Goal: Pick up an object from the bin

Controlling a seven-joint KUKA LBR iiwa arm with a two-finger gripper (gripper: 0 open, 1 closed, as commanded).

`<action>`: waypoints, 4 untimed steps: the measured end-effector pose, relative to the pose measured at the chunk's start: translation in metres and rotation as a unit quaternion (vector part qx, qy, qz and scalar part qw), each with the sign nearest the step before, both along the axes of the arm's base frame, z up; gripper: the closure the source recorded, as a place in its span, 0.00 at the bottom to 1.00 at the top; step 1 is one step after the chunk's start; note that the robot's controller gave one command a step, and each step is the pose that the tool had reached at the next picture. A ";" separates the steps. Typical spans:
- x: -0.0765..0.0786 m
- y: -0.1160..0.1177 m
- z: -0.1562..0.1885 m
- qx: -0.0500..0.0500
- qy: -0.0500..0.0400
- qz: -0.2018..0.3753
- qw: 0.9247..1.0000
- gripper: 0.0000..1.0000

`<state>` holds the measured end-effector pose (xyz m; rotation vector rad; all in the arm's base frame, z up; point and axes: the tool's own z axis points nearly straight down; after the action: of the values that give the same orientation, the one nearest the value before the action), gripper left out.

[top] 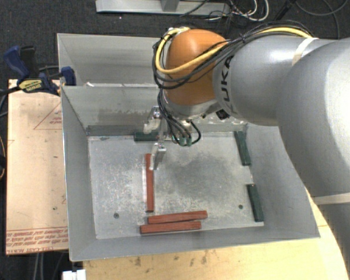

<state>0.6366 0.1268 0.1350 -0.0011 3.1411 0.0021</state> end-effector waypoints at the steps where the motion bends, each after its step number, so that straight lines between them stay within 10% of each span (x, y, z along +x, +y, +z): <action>1: 0.000 -0.003 -0.020 0.000 -0.004 0.084 0.996 0.00; 2: 0.007 -0.011 -0.051 0.000 -0.001 0.210 0.978 1.00; 3: 0.007 -0.011 -0.051 0.000 -0.001 0.210 0.978 0.00; 4: 0.007 -0.011 -0.051 0.000 -0.001 0.210 0.978 0.00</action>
Offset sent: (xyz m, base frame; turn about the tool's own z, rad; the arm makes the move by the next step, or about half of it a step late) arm 0.0141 -0.0156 -0.0638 -0.4316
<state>0.6439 0.1156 0.0842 -0.6610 3.0693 0.0029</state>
